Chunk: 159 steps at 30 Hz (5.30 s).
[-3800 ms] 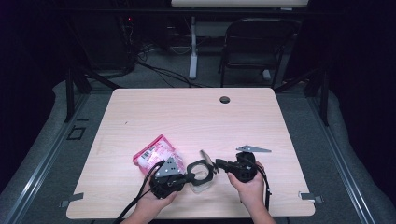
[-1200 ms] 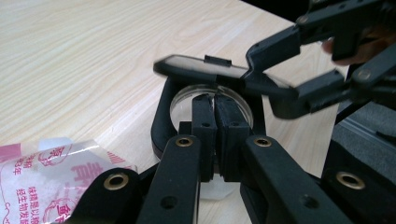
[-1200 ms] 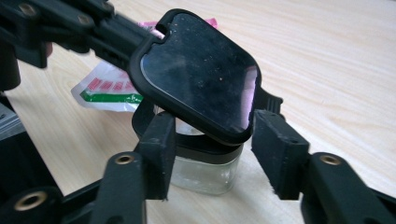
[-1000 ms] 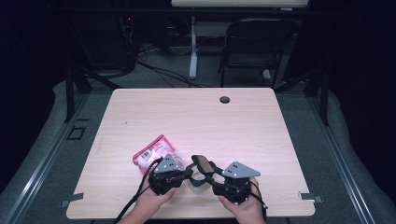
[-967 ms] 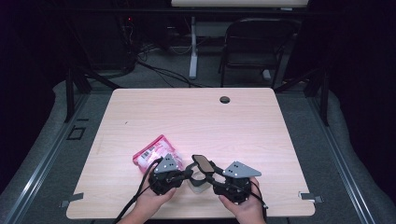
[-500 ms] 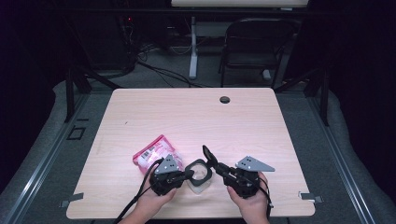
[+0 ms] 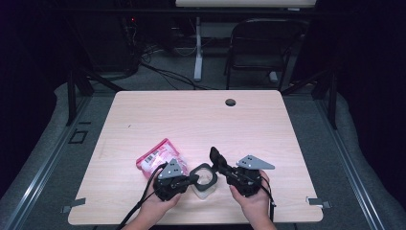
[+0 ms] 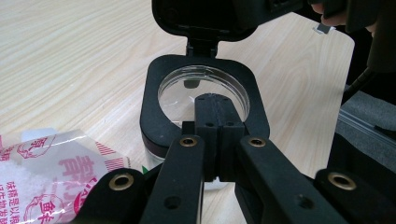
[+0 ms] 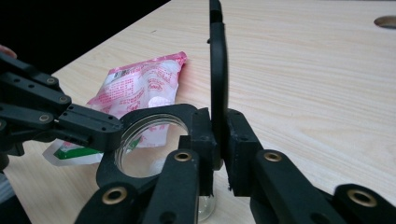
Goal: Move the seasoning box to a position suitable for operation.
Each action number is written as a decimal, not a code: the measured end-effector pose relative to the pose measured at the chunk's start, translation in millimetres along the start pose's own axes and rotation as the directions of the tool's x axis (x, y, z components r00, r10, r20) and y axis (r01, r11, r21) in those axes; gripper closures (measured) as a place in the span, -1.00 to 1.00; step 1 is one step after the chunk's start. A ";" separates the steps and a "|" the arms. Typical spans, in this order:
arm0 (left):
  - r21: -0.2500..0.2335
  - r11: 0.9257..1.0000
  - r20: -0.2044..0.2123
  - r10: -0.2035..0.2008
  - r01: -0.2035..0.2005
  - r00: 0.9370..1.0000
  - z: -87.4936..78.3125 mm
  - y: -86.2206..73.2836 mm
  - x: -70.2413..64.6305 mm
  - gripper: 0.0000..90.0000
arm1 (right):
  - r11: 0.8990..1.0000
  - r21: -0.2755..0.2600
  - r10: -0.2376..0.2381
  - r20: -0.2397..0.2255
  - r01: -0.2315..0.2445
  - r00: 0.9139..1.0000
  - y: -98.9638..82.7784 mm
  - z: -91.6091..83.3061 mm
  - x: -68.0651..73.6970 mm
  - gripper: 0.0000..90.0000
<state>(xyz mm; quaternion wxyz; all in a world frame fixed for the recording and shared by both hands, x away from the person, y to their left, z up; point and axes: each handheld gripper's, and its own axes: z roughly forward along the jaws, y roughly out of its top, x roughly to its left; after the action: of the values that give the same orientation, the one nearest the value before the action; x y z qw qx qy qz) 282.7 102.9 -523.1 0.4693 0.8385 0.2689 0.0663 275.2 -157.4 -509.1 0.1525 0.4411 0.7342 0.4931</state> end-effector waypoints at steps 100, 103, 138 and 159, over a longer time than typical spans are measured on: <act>0.207 0.940 -0.256 0.318 -0.270 0.913 -41.3 -73.8 25.2 0.42 | 0.998 -0.047 0.045 -0.067 -0.048 0.997 -10.0 -17.8 -16.7 0.40; 0.195 0.949 -0.255 0.293 -0.248 0.921 -41.3 -73.7 27.7 0.56 | 0.998 -0.047 0.049 -0.072 -0.053 0.996 -10.1 -17.2 -17.1 0.39; 0.038 0.969 -0.219 0.245 -0.242 0.945 -69.1 -39.0 32.7 1.00 | 0.998 -0.032 -0.065 -0.127 0.062 0.990 -5.4 -0.9 0.0 0.43; -0.028 0.948 -0.144 0.311 -0.318 0.940 -80.9 -23.9 7.7 1.00 | 0.980 -0.019 -0.196 -0.201 0.196 0.960 10.1 31.6 12.2 0.33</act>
<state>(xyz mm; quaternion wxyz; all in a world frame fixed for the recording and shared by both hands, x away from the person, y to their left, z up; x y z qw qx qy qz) 250.5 177.6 -499.3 0.4542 0.8518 0.1617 0.2051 294.1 -127.7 -512.7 0.1249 0.3139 0.7863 0.5174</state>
